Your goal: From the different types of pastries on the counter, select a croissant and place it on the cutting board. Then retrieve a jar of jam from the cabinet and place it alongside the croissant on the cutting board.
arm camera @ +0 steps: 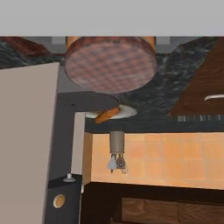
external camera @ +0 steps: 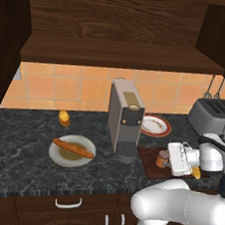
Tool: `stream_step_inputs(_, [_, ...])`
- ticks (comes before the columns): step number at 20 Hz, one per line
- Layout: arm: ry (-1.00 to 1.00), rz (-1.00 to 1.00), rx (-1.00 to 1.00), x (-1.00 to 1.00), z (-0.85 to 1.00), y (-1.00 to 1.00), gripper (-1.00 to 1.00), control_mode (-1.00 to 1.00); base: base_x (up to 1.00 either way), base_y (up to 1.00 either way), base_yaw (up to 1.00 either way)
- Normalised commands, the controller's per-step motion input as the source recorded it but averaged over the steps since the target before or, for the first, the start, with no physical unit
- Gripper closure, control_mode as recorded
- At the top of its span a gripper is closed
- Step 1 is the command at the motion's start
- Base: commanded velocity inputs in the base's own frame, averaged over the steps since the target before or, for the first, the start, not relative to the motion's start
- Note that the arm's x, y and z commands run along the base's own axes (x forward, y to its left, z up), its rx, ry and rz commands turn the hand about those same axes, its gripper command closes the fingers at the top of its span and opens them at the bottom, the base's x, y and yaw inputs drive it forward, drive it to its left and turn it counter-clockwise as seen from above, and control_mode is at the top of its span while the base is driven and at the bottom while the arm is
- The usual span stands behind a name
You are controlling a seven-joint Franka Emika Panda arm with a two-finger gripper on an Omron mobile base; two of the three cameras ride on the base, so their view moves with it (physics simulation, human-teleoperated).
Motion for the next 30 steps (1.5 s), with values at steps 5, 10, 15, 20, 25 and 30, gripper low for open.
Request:
stream_step_inputs(5, [0.00, 0.05, 0.00, 0.15, -0.31, 0.00, 1.00, -1.00, 0.00, 0.00, 0.00])
stream_step_inputs(10, [0.00, 0.03, 0.00, 0.29, -0.23, -0.01, 1.00, -1.00, 0.00, 0.00, 0.00])
stream_step_inputs(15, [0.00, 0.01, 0.00, 0.07, -0.24, -0.04, -1.00, -1.00, 0.00, 0.00, 0.00])
stream_step_inputs(20, [0.00, 0.00, 0.00, 0.00, -0.06, 0.00, -1.00, -1.00, 0.00, 0.00, 0.00])
stream_step_inputs(25, [0.00, 0.00, 0.00, -0.01, 0.12, -0.04, -1.00, -1.00, 0.00, 0.00, 0.00])
stream_step_inputs(30, [0.00, 0.00, -0.01, -0.02, 0.42, -0.14, -1.00, -1.00, 0.00, 0.00, 0.00])
